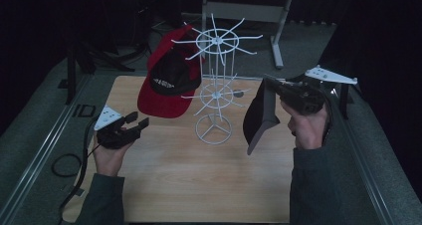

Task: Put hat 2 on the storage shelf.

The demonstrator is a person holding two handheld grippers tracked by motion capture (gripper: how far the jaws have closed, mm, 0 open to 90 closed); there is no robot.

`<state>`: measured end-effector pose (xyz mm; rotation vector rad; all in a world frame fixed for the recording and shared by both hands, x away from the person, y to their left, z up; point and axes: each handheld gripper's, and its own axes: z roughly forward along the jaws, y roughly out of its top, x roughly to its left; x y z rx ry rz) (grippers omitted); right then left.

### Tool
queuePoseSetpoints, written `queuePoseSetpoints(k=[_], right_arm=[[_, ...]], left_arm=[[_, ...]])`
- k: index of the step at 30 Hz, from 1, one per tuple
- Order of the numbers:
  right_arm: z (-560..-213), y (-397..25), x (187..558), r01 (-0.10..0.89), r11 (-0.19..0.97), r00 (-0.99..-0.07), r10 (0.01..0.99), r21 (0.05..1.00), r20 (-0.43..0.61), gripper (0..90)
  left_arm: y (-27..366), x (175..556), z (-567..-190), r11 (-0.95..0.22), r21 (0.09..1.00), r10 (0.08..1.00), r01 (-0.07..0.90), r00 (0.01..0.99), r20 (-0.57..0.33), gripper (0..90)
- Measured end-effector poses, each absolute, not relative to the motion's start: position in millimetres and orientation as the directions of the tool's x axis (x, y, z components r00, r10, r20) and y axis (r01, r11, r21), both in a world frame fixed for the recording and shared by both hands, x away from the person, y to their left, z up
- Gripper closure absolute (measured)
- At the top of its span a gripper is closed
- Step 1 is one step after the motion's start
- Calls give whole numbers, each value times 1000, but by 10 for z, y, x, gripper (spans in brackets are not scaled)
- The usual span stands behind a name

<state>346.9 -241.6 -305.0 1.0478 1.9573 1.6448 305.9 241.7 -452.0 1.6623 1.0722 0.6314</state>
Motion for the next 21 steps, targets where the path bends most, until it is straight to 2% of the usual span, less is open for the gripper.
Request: queuePoseSetpoints(k=[21], right_arm=[[-2822,-2351,3451,259,-24,-677,708,966,199,898]], left_arm=[[2440,3053,-4504,-82,935,879,346,467,-96,498]])
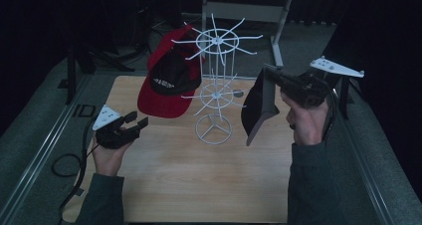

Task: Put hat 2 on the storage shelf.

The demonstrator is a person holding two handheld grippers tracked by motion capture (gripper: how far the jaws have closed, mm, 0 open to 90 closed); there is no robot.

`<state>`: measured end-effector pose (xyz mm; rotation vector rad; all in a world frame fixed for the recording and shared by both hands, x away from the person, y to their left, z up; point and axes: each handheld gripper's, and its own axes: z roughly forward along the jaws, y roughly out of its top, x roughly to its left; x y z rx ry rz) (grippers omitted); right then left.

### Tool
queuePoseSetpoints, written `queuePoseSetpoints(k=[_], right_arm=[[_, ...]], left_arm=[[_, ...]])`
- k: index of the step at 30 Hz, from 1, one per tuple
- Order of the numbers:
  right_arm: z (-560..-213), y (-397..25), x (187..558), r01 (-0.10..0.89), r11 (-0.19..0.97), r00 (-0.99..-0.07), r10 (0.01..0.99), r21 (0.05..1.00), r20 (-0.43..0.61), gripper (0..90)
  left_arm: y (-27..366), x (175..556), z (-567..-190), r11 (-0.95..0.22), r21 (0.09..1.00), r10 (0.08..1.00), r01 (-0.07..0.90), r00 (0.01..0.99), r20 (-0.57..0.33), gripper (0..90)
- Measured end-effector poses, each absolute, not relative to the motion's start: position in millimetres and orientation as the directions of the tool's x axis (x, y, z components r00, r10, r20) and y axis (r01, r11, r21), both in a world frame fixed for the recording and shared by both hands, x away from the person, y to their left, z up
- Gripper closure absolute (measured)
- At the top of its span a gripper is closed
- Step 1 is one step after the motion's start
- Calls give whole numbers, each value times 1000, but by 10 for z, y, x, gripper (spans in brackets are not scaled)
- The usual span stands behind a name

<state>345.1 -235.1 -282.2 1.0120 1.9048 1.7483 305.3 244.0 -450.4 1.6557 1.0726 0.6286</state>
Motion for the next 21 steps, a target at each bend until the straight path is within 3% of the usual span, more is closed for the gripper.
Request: queuePoseSetpoints(k=[21], right_arm=[[-2633,-2247,3392,211,-33,-702,690,977,175,898]], left_arm=[[2449,3050,-4501,-83,935,880,344,465,-94,498]])
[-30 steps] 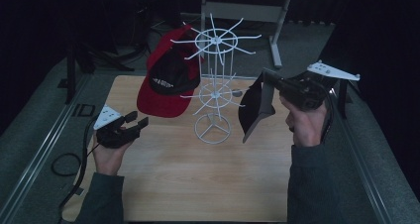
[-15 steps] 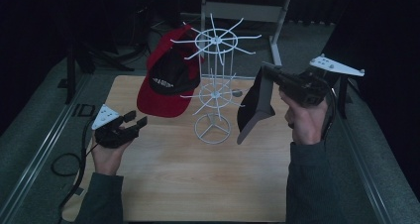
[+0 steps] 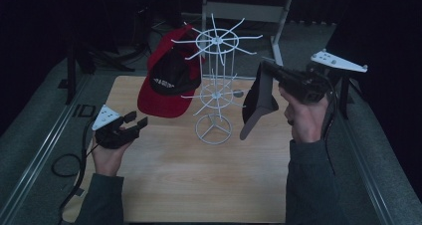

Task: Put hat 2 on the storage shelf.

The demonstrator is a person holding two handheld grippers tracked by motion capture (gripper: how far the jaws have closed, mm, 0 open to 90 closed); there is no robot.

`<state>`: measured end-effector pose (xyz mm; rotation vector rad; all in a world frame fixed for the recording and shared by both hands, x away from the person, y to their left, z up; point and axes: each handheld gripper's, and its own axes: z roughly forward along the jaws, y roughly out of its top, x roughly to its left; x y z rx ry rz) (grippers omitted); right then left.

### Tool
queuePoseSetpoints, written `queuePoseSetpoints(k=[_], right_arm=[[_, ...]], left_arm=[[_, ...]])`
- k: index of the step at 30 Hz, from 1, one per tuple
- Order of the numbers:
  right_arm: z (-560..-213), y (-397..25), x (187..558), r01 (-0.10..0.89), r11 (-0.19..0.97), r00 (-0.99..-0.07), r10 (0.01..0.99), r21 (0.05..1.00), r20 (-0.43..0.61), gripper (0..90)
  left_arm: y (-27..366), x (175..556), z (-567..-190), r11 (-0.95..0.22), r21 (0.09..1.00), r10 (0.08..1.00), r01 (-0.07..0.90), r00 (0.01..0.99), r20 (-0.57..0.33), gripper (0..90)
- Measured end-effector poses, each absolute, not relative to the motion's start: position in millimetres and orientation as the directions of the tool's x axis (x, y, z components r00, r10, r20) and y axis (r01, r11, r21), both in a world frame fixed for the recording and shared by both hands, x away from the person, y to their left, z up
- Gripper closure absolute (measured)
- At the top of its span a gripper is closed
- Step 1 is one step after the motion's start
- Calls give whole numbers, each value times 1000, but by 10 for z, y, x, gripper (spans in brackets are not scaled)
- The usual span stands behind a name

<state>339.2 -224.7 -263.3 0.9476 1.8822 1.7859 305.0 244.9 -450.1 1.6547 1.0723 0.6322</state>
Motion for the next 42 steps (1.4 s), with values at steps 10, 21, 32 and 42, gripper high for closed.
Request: queuePoseSetpoints(k=[10,21,32,42], right_arm=[[-2542,-2212,3345,186,-34,-709,687,982,158,898],[-2471,-2192,3326,166,-39,-716,682,985,148,898],[-2415,-2168,3255,143,-41,-728,672,989,133,897],[-2388,-2091,3259,135,-25,-732,671,990,117,897]], left_arm=[[2447,3054,-4504,-80,935,880,346,466,-97,498],[2454,3071,-4520,-82,932,882,354,462,-98,498],[2459,3067,-4518,-76,933,882,352,460,-101,498],[2463,3065,-4515,-74,934,882,350,460,-102,499]])
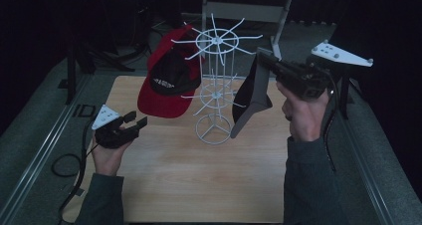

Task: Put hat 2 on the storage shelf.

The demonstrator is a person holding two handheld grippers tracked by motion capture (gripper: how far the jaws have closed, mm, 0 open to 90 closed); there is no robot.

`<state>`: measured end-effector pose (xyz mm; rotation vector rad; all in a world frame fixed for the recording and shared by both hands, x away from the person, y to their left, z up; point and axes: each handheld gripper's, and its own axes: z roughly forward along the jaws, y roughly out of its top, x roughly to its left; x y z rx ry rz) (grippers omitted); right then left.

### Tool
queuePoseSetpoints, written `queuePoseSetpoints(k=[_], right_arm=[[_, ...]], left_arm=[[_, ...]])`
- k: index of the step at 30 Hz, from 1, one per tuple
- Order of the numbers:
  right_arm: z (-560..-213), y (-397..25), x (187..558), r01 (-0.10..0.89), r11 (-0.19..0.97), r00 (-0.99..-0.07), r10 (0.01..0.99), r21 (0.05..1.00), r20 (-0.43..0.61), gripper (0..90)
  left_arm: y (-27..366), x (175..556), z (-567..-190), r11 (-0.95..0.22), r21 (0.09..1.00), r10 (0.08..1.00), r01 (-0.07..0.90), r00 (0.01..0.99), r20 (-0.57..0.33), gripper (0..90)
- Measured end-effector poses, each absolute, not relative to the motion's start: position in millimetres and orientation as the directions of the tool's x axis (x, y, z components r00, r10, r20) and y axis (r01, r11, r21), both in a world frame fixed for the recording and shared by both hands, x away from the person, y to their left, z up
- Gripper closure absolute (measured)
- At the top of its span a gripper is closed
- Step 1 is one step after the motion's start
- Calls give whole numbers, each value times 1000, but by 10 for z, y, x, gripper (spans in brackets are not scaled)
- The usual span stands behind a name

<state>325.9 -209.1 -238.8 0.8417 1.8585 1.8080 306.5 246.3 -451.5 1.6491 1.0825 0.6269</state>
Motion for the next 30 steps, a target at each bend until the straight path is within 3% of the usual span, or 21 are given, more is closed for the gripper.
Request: queuePoseSetpoints(k=[30], right_arm=[[-2347,-1999,3207,114,16,-722,689,993,71,895]], left_arm=[[2402,3255,-4446,-77,952,885,296,460,-71,539]])
